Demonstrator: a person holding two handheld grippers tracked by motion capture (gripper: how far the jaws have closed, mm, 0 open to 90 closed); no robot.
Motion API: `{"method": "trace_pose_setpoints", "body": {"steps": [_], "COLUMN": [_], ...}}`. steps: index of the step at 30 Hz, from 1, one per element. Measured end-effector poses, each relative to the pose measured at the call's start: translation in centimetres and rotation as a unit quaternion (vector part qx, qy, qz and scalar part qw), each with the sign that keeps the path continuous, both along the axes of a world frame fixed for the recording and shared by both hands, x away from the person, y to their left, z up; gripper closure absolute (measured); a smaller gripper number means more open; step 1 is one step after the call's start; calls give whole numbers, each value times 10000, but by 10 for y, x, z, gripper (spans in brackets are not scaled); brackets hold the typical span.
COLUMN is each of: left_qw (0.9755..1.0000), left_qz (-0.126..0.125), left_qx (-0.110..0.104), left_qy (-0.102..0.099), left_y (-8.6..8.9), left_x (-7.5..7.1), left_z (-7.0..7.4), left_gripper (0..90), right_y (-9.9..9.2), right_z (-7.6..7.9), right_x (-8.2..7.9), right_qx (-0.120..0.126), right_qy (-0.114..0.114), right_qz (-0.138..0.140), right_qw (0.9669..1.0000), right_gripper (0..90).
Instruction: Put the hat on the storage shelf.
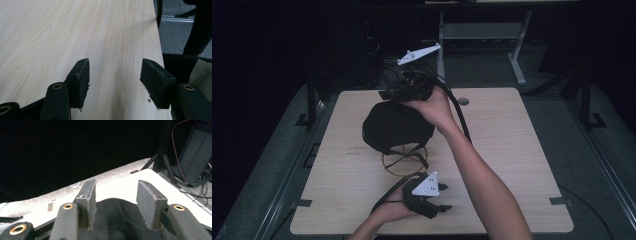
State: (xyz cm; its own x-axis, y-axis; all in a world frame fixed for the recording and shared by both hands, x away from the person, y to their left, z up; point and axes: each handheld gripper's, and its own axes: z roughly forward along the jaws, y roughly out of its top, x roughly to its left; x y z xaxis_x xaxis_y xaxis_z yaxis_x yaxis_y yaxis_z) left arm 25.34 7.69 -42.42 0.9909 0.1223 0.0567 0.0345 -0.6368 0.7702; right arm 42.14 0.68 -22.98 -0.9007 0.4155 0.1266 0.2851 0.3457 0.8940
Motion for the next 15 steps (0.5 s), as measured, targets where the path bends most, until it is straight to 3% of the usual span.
{"method": "trace_pose_setpoints", "body": {"steps": [15], "left_qw": [9999], "left_qz": [96], "left_qx": [-90], "left_qy": [69], "left_y": [3], "left_x": [3], "left_z": [-1], "left_gripper": [376], "right_y": [-41], "right_z": [-3], "right_x": [-6], "right_qx": [-70], "right_qy": [20], "right_qz": [-138], "right_qw": [9999], "right_gripper": [403]}}
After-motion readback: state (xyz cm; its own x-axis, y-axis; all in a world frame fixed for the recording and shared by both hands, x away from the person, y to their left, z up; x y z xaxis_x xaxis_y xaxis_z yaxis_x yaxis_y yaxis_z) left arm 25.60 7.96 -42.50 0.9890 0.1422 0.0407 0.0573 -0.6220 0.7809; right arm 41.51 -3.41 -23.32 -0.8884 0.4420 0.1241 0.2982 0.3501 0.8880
